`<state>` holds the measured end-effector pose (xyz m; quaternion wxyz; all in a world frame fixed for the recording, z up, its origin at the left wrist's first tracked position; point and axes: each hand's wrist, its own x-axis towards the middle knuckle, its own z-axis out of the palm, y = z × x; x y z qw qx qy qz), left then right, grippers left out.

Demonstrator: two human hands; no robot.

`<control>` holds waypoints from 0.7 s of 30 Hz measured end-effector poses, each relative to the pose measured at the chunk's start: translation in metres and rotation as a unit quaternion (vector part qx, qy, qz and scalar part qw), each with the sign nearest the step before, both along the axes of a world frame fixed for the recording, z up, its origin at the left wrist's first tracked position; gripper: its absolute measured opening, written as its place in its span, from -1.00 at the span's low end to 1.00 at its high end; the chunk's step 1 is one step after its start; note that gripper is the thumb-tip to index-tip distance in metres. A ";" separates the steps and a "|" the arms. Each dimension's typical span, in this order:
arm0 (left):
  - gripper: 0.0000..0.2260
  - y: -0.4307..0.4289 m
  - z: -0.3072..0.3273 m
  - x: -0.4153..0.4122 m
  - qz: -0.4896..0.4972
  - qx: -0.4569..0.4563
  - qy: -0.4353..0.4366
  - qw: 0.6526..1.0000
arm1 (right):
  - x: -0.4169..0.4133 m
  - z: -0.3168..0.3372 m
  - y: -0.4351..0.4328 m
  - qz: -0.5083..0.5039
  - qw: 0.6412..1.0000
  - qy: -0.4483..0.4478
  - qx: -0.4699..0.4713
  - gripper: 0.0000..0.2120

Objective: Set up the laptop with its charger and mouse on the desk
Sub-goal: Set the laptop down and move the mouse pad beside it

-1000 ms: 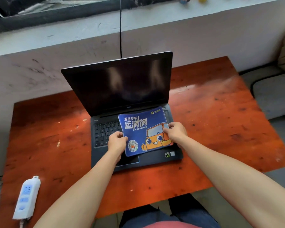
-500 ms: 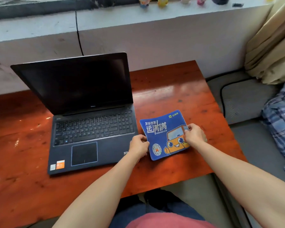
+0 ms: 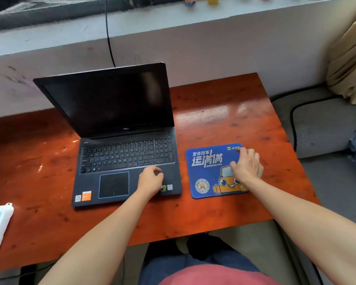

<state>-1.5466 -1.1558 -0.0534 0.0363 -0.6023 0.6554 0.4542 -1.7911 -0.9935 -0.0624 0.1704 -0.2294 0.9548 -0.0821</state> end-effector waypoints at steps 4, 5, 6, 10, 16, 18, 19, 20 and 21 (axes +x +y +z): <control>-0.79 -0.025 0.012 0.040 0.029 -0.058 -0.047 0.997 | 0.033 0.009 -0.046 0.066 0.995 -0.072 -0.034 -0.63; -0.79 -0.034 0.014 0.053 0.042 -0.067 -0.058 0.995 | 0.046 0.011 -0.059 0.081 0.992 -0.092 -0.043 -0.64; -0.80 -0.040 0.015 0.062 0.053 -0.072 -0.069 0.994 | 0.056 0.013 -0.068 0.087 0.989 -0.111 -0.051 -0.65; -0.78 -0.072 0.016 0.102 0.087 -0.109 -0.121 0.983 | 0.093 0.012 -0.100 0.097 0.980 -0.164 -0.060 -0.62; -0.60 -0.122 0.014 0.156 0.112 -0.120 -0.188 0.968 | 0.130 -0.006 -0.138 -0.017 0.975 -0.215 -0.051 -0.51; -0.59 -0.136 0.010 0.169 0.118 -0.092 -0.166 0.975 | 0.136 -0.009 -0.147 -0.075 0.972 -0.215 -0.055 -0.54; -0.60 -0.144 0.007 0.177 0.117 -0.073 -0.152 0.979 | 0.139 -0.013 -0.153 -0.107 0.970 -0.211 -0.057 -0.54; -0.61 -0.150 0.005 0.182 0.112 -0.061 -0.137 0.982 | 0.142 -0.015 -0.159 -0.142 0.966 -0.210 -0.060 -0.53; -0.61 -0.157 0.003 0.188 0.108 -0.053 -0.127 0.984 | 0.146 -0.018 -0.164 -0.178 0.959 -0.211 -0.068 -0.50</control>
